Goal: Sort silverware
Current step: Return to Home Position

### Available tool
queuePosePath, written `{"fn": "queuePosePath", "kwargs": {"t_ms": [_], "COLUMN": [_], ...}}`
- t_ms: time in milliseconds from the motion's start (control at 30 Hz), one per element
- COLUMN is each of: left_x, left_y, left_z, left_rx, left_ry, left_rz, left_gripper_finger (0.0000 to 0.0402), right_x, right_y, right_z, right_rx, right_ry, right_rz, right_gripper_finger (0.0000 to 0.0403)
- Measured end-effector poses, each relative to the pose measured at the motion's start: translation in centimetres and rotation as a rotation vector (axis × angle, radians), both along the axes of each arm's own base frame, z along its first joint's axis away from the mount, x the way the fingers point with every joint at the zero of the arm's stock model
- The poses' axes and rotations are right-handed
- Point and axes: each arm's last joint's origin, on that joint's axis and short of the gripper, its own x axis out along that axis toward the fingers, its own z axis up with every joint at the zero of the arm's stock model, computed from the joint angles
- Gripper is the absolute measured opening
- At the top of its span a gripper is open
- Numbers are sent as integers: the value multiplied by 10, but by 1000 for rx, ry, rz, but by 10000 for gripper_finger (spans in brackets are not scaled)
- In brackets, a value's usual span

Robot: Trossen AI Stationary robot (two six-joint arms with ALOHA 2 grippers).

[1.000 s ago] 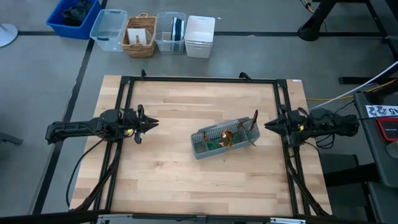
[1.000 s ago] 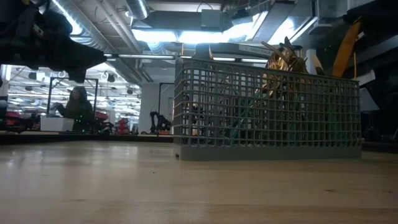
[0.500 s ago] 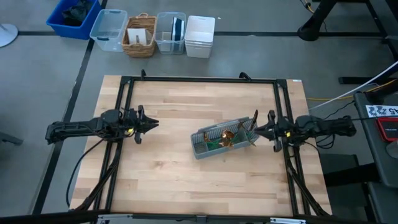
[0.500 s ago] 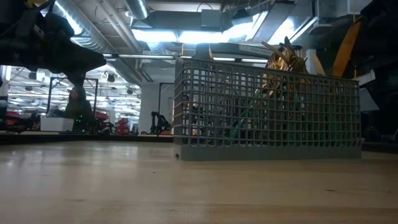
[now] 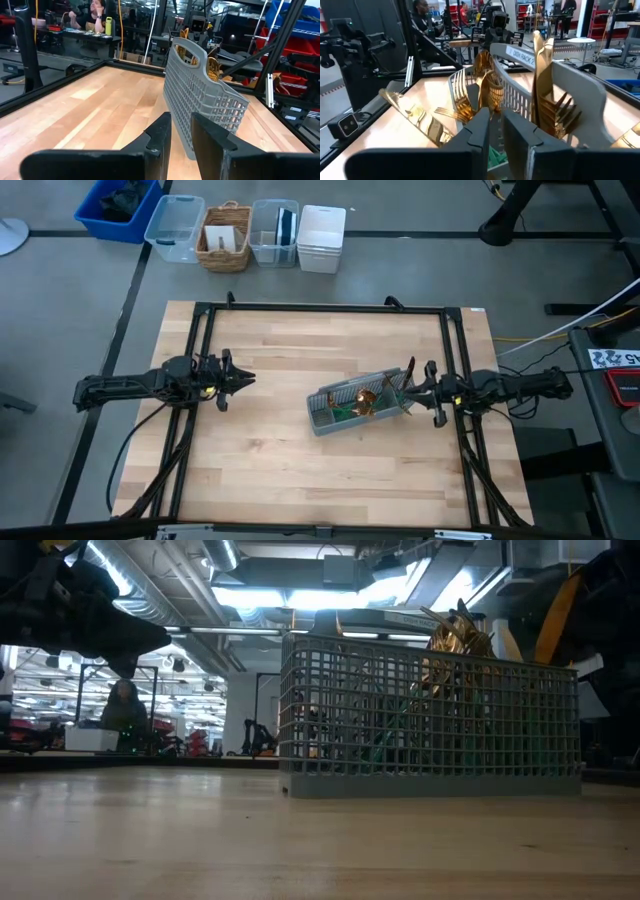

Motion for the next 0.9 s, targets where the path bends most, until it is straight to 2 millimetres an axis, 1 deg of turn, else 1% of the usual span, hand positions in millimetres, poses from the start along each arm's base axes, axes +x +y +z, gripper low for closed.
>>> {"fn": "queuePosePath", "kwargs": {"t_ms": [267,900], "left_x": [0,0], "left_y": [0,0], "left_z": [0,0], "left_rx": [0,0], "left_ry": [1,1], "left_rz": [0,0], "left_gripper_finger": [65,65], "right_x": [3,4], "right_y": [1,1], "right_z": [-6,-8], "right_rx": [9,10], "right_ry": [-55,-47], "right_rz": [17,17], "right_gripper_finger": [53,53]}}
